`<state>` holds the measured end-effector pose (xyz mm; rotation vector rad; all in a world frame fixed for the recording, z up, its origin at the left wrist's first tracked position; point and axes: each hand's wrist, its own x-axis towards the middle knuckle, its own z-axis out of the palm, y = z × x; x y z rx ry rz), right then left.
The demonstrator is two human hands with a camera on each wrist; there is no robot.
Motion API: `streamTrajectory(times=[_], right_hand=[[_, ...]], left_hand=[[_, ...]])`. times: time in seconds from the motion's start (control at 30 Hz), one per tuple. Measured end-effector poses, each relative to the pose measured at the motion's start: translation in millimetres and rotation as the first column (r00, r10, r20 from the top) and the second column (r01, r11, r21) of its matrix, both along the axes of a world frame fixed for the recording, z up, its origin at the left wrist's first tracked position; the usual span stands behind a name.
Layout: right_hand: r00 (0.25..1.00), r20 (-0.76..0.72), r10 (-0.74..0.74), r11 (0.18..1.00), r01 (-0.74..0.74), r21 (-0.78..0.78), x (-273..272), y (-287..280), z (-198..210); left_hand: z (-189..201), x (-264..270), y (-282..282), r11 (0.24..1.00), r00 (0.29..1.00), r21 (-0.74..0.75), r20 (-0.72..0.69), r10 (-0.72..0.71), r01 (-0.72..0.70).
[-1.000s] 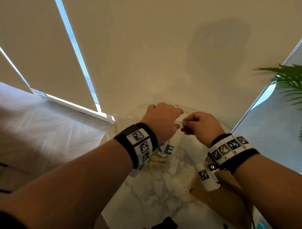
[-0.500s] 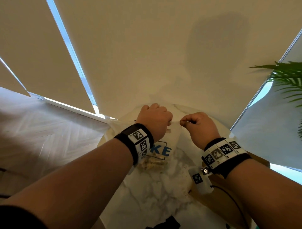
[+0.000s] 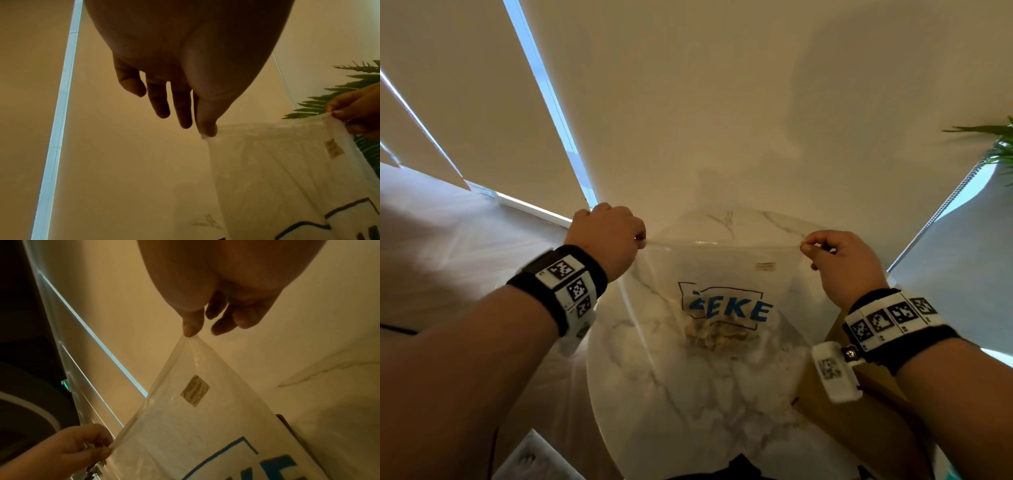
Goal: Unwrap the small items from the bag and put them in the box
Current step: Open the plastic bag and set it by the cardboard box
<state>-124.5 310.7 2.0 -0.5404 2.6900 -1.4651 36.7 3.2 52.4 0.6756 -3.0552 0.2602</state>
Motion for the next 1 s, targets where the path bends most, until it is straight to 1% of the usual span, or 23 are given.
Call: streamTrajectory(times=[0.07,0.17,0.2,0.23,0.3,0.33,0.37,0.43,0.47,0.5,0.53,0.57,0.6,0.63,0.67,0.7,0.73,0.77,0.83,0.87,0.93,0.97,1.0], right_hand=[[0.996,0.088,0.019,0.996,-0.011,-0.094,5,-3,1],[0.951,0.279,0.136,0.963,-0.061,-0.264,7,-6,4],[0.937,0.304,0.173,0.953,-0.082,-0.29,7,-6,5],[0.931,0.305,0.2,0.948,-0.105,-0.302,6,-7,7],[0.933,0.283,0.222,0.945,-0.133,-0.3,4,-10,9],[0.935,0.283,0.212,0.946,-0.124,-0.299,5,-11,9],[0.938,0.287,0.192,0.946,-0.1,-0.307,6,-13,9],[0.944,0.303,0.129,0.93,-0.009,-0.368,12,-17,6],[0.94,0.332,0.074,0.918,0.066,-0.392,18,-19,5],[0.919,0.395,0.005,0.906,0.163,-0.39,26,-21,5],[0.866,0.496,-0.064,0.898,0.267,-0.349,33,-23,2],[0.779,0.62,-0.095,0.896,0.339,-0.288,43,-25,1],[0.671,0.739,-0.058,0.911,0.339,-0.236,54,-29,1],[0.553,0.832,0.028,0.933,0.283,-0.22,66,-34,2],[0.459,0.88,0.122,0.944,0.219,-0.245,75,-41,0],[0.41,0.895,0.177,0.943,0.189,-0.273,80,-47,-6],[0.415,0.887,0.201,0.929,0.208,-0.307,78,-55,-17],[0.451,0.87,0.2,0.908,0.249,-0.338,75,-61,-26],[0.502,0.842,0.196,0.857,0.33,-0.396,67,-68,-39],[0.517,0.839,0.171,0.84,0.368,-0.398,62,-71,-43],[0.444,0.875,0.191,0.783,0.469,-0.409,52,-71,-51],[0.416,0.893,0.169,0.775,0.503,-0.381,49,-71,-55],[0.373,0.91,0.184,0.757,0.537,-0.373,46,-70,-63]], left_hand=[[-2,2,6,0.999,0.998,0.048,-0.055,-0.008,0.011],[3,-6,33,0.964,0.957,0.2,-0.265,-0.12,0.176],[4,-13,42,0.951,0.947,0.226,-0.287,-0.14,0.209],[3,-22,49,0.945,0.956,0.245,-0.25,-0.154,0.216],[-2,-37,61,0.942,0.986,0.294,-0.037,-0.161,0.164],[-4,-43,65,0.935,0.985,0.326,0.047,-0.166,0.142],[-8,-47,68,0.927,0.981,0.35,0.084,-0.176,0.136],[-13,-50,74,0.918,0.982,0.383,0.108,-0.157,0.105],[-15,-48,76,0.91,0.988,0.408,0.093,-0.124,0.076],[-18,-45,77,0.891,0.995,0.451,0.062,-0.075,0.039],[-22,-42,78,0.856,1.0,0.517,0.026,-0.018,0.002],[-27,-39,78,0.793,0.999,0.608,-0.012,0.051,-0.034],[-33,-36,78,0.698,0.991,0.714,-0.046,0.128,-0.057],[-37,-33,81,0.576,0.979,0.814,-0.051,0.197,-0.073],[-42,-30,86,0.445,0.97,0.892,-0.038,0.241,-0.075],[-47,-28,92,0.34,0.965,0.937,-0.017,0.262,-0.076],[-50,-26,98,0.264,0.962,0.962,-0.001,0.273,-0.074],[-53,-25,103,0.205,0.953,0.975,0.014,0.301,-0.079],[-61,-26,106,0.125,0.919,0.989,0.018,0.393,-0.073],[-65,-27,104,0.111,0.903,0.991,0.014,0.429,-0.068],[-68,-27,101,0.24,0.923,0.959,0.049,0.382,-0.15],[-60,-24,104,0.297,0.931,0.916,0.171,0.322,-0.271],[-64,-21,105,0.447,0.935,0.838,0.189,0.3,-0.312]])
